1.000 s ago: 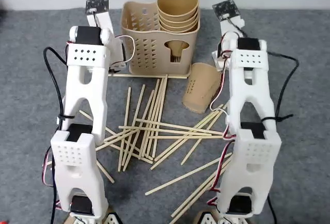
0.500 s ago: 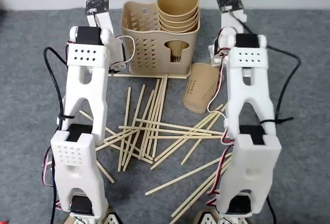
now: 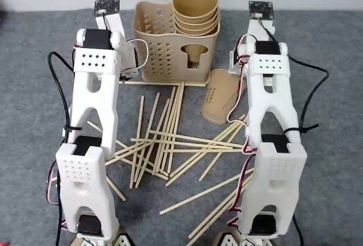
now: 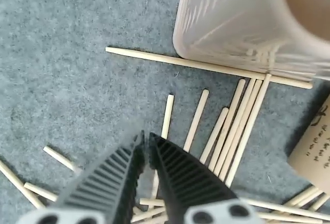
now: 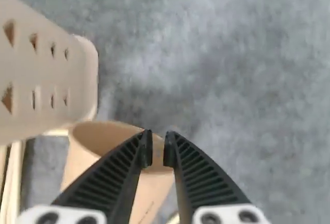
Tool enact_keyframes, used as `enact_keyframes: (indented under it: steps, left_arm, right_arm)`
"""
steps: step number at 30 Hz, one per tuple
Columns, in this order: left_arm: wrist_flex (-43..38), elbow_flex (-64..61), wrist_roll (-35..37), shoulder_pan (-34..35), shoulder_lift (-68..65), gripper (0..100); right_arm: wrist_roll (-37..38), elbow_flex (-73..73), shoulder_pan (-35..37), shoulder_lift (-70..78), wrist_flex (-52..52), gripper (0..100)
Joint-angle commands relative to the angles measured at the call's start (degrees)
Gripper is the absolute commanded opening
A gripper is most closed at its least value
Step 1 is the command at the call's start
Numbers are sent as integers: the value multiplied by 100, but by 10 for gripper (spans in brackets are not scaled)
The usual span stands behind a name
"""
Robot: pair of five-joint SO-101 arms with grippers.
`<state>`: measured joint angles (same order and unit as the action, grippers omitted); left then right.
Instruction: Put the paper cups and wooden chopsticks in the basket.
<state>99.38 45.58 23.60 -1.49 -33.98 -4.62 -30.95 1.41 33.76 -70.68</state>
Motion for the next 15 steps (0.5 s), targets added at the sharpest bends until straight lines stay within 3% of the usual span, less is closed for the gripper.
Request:
enact_keyframes:
  steps: [1,8,15]
  left_arm:
    - [97,22,62,0,281,15]
    - [97,22,62,0,281,15]
    - [97,22,62,-9,281,15]
  right_arm:
    - [-53,-202,-92,-110,-356,62]
    - [-9,-211,-119,-338,-699,62]
    - [0,-211,-154,-875,-1956,62]
